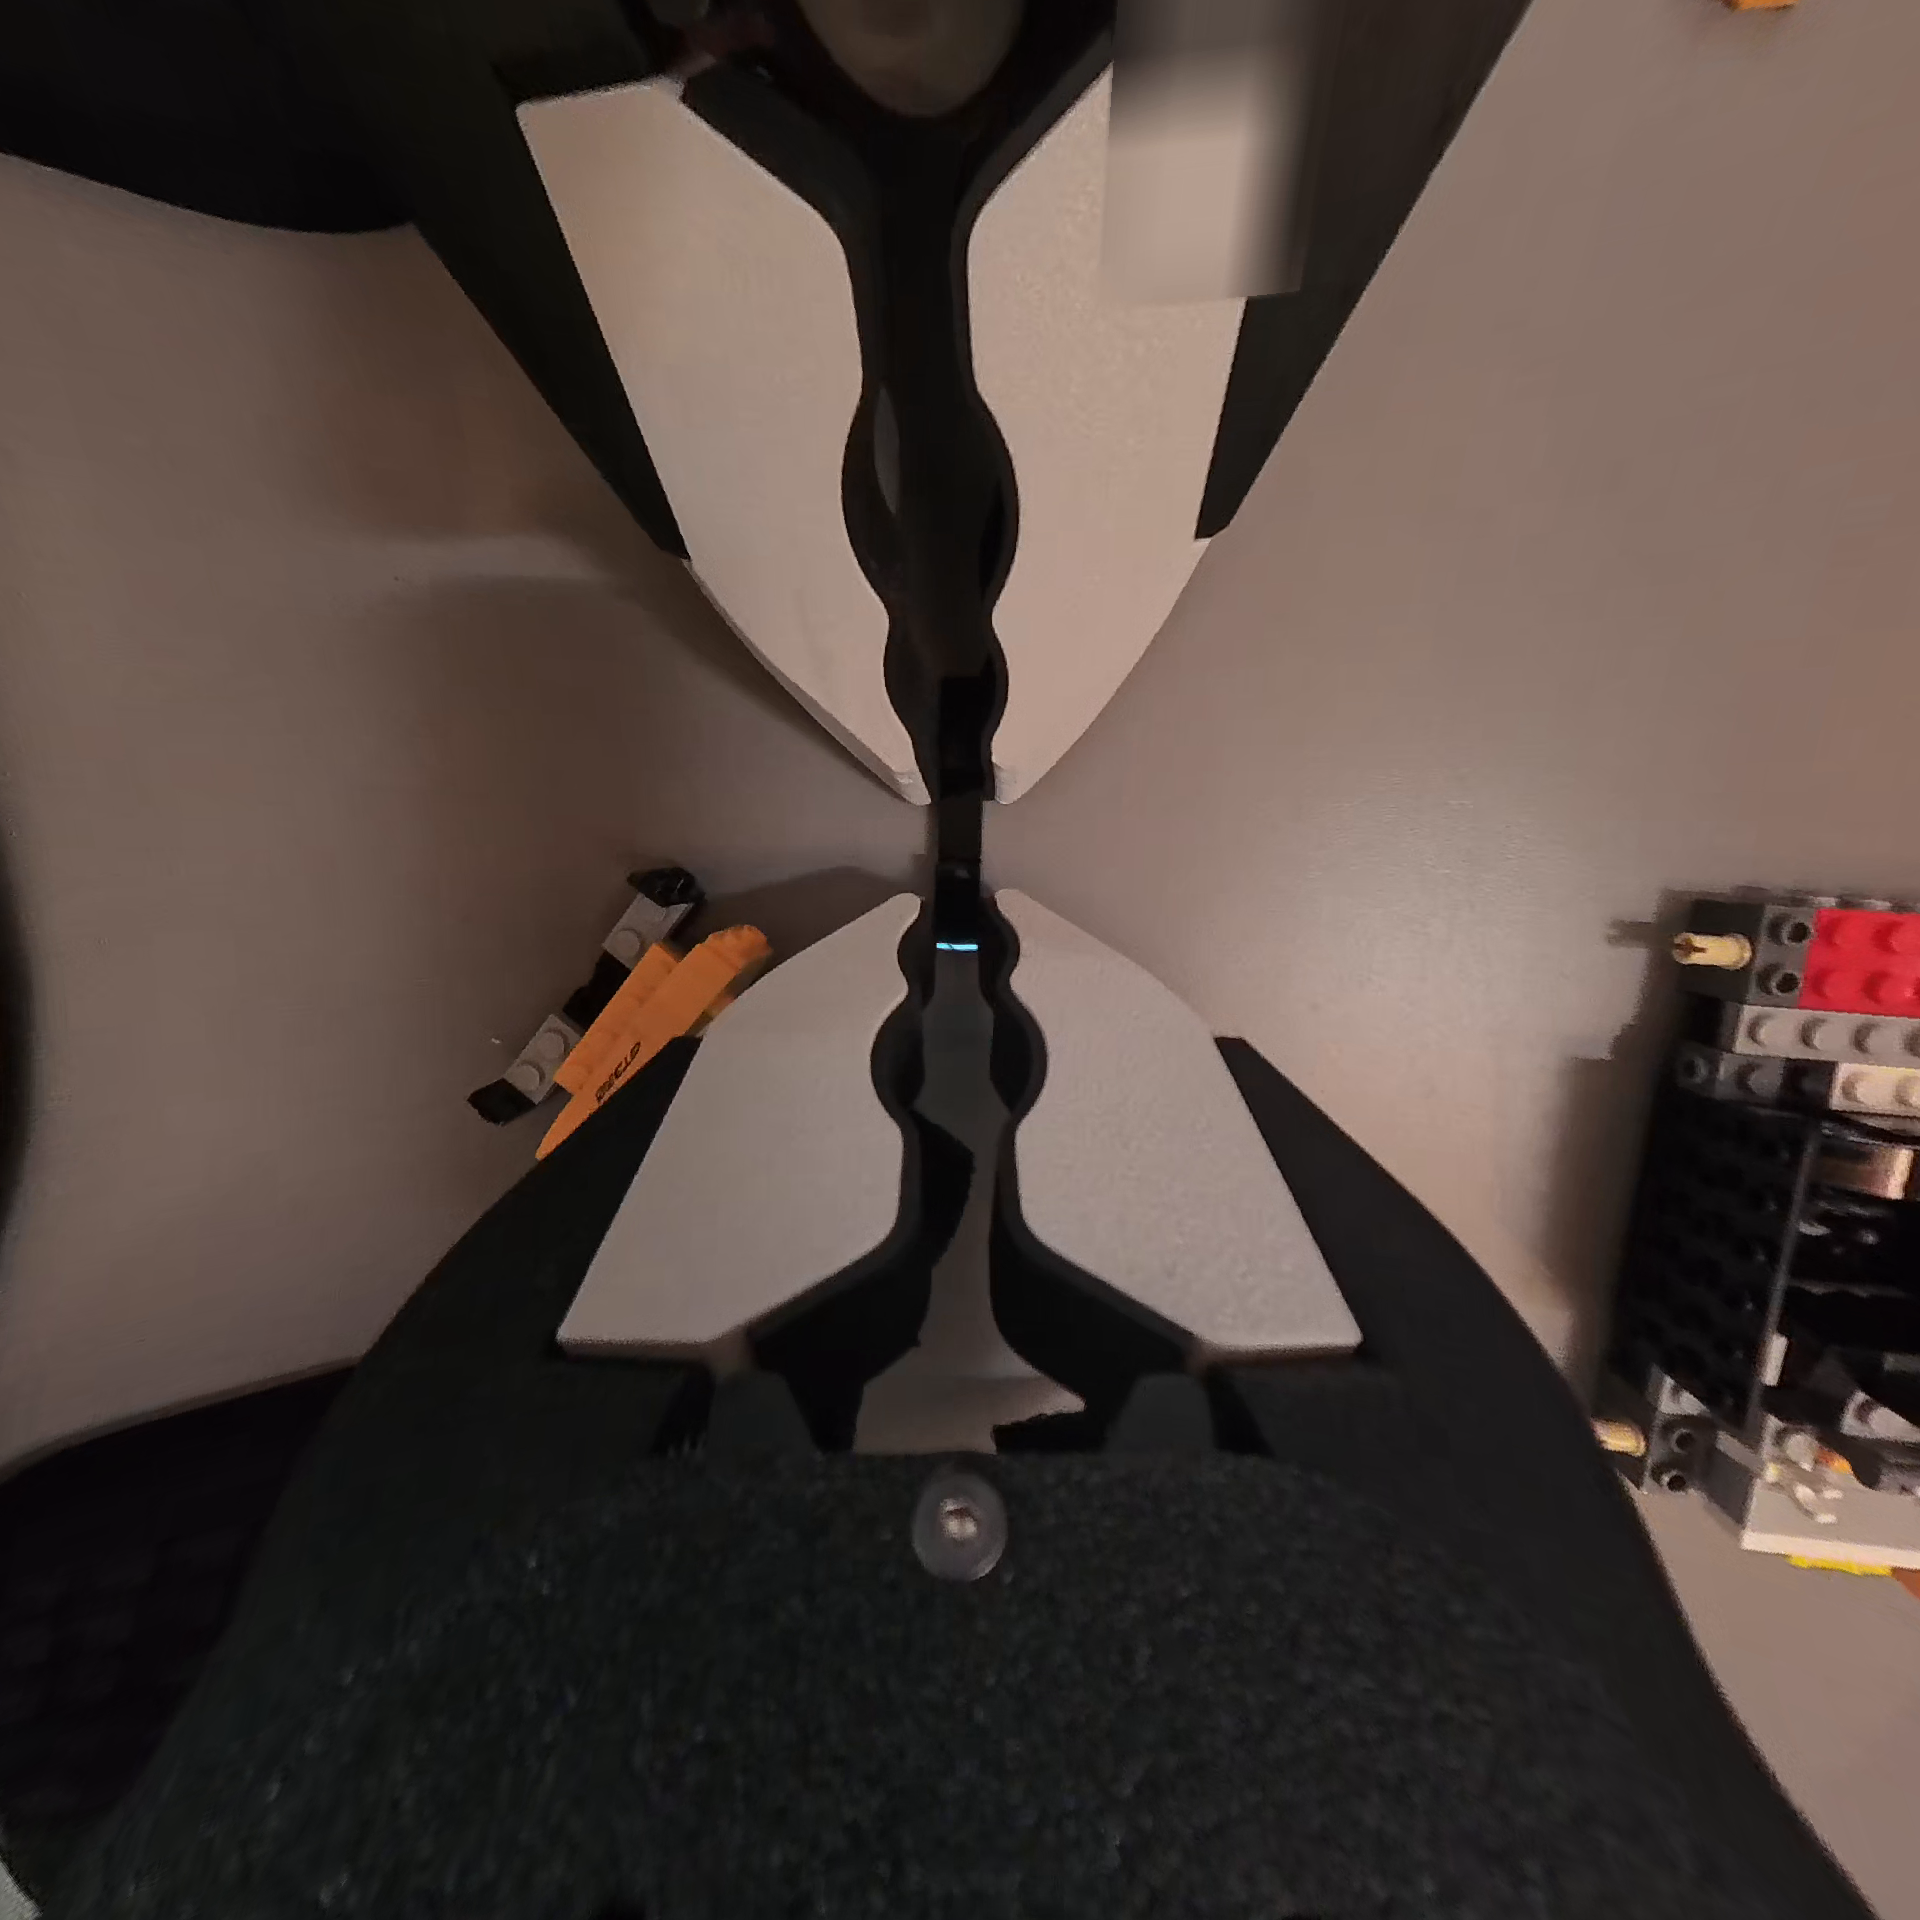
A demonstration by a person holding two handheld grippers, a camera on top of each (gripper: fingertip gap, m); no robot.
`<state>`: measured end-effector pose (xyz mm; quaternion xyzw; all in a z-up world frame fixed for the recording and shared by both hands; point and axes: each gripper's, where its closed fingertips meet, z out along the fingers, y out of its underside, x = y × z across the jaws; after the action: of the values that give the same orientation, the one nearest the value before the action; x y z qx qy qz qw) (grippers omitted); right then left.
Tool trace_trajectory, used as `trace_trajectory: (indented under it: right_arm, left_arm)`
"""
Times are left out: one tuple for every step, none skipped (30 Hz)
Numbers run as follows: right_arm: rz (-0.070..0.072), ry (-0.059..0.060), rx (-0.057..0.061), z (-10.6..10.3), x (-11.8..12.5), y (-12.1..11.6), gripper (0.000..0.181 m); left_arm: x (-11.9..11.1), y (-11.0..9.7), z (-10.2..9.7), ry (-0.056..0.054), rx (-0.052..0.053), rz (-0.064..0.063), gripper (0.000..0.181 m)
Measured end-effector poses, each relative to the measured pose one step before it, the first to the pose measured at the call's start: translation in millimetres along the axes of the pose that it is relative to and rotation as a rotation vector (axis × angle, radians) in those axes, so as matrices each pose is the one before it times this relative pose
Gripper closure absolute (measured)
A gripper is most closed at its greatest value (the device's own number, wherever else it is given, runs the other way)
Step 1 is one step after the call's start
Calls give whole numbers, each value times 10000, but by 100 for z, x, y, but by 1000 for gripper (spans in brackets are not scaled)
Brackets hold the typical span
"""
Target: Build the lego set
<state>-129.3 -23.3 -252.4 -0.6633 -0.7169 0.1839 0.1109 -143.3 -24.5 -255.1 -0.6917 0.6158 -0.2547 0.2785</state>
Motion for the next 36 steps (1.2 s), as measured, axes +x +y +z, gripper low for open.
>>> trace_trajectory:
  right_arm:
    - [-33, 34, -115, 15, 4, 42, 174]
    - [-96, 92, -143, 22, 10, 33, 174]
    - [-100, 99, -132, 6, 8, 38, 174]
    - [-30, 73, -80, 24, -1, 25, 174]
    - [14, 63, -13, 19, 4, 9, 174]
    - [40, 57, 19, -1, -9, 18, 174]
    - [-4, 72, 14, 14, 4, 7, 174]
    - [-35, 64, -7, 12, -11, 3, 174]
    - [27, 32, -44, 20, -1, 10, 174]
    - [68, 0, -25, 7, -4, -7, 174]
    - [61, -14, -3, 14, -12, 15, 174]
    - [-14, 13, 9, 10, -5, 8, 174]
    - [-8, 35, -3, -4, -8, -14, 174]
    - [21, 44, -6, -3, 2, 6, 174]
    - [23, 25, 8, -6, -14, -7, 174]
    - [41, 10, 19, 4, -7, -28, 174]
    - [16, 23, 21, -10, -4, -18, 174]
    - [-48, 22, 31, -14, 1, -28, 174]
    - [9, -13, 27, -21, 4, -17, 174]
    - [35, -26, 39, -5, 8, -26, 174]
    - [44, -24, 46, -4, 4, -26, 174]
    - [33, -21, 50, -17, -6, -19, 174]
    - [2, -10, 51, 3, 11, -14, 174]
    - [20, 7, 56, -6, 0, -16, 174]
    - [65, 17, 60, -14, 20, -1, 174]
    - [53, 28, 54, -24, 11, 23, 174]
    - [4, 25, 51, -25, 13, 47, 174]
    - [5, 13, 43, -45, 16, 63, 174]
    - [53, -14, 15, -47, 38, 101, 174]
    - [53, -29, 33, -40, 29, 65, 174]
    - [29, -29, 64, -17, 17, 23, 174]
    - [9, -26, 72, -3, -4, -6, 174]
    - [3, -27, 54, 6, -1, -6, 174]
    - [10, -34, 40, -1, -3, -19, 174]
    - [-5, -27, 49, 6, 6, -9, 174]
    - [8, -22, 70, 7, 2, -10, 174]
  left_arm:
    - [2, -2, -2, 0, 7, -4, 173]
    - [0, 5, 5, 0, 7, -2, 173]
    - [4, -2, -2, -2, 8, 4, 173]
    - [4, -6, 3, -2, 5, 5, 173]
    - [3, 2, -1, -2, -1, 5, 173]
    - [3, 6, -4, -7, -3, 11, 173]
    - [-1, -1, 3, -10, -3, 11, 173]
    - [6, -1, 3, -8, -3, 6, 173]
    - [2, 0, 0, -3, 1, 5, 173]
    - [3, 3, -11, 7, 13, -10, 173]
    - [4, 5, -8, 7, 7, -11, 173]
    - [2, -8, -1, -11, -9, 8, 173]
    - [-3, -1, 2, -20, -2, 25, 173]
    - [-1, 0, -4, -13, 7, 17, 173]
    - [1, -3, -10, -8, -2, -2, 173]
    - [6, -5, -5, -4, -7, -14, 173]
    - [7, 8, -8, -4, 0, -4, 173]
    - [-4, 0, -1, -10, 1, 14, 173]
    - [-2, -8, -8, -13, 2, 21, 173]
    - [-6, -6, 2, -17, 6, 20, 173]
    - [-4, -9, -13, -16, 14, 14, 173]
    - [3, -8, 7, -16, 25, 19, 173]
    - [3, -8, -10, -17, 30, 15, 173]
    - [-27, -6, 1, -23, 32, 5, 173]
    - [-39, -19, -3, -34, 38, 13, 173]
    - [-51, -26, 3, -39, 37, 24, 172]
    - [-3, -62, 3, -12, 49, 35, 172]
    - [11, -121, -24, -8, 73, 33, 172]
    - [-8, -135, -41, -18, 77, 23, 171]
    - [-34, -113, -26, -28, 64, 16, 171]
    - [-28, -66, -27, -28, 34, 11, 172]
    - [-14, -9, -8, -22, 3, 20, 172]
    - [-14, 17, 12, -34, -5, 31, 173]
    - [-19, 2, 2, -32, -11, 28, 173]
    - [-11, -2, -5, -41, -18, 29, 173]
    - [-16, -1, 10, -52, -24, 34, 173]
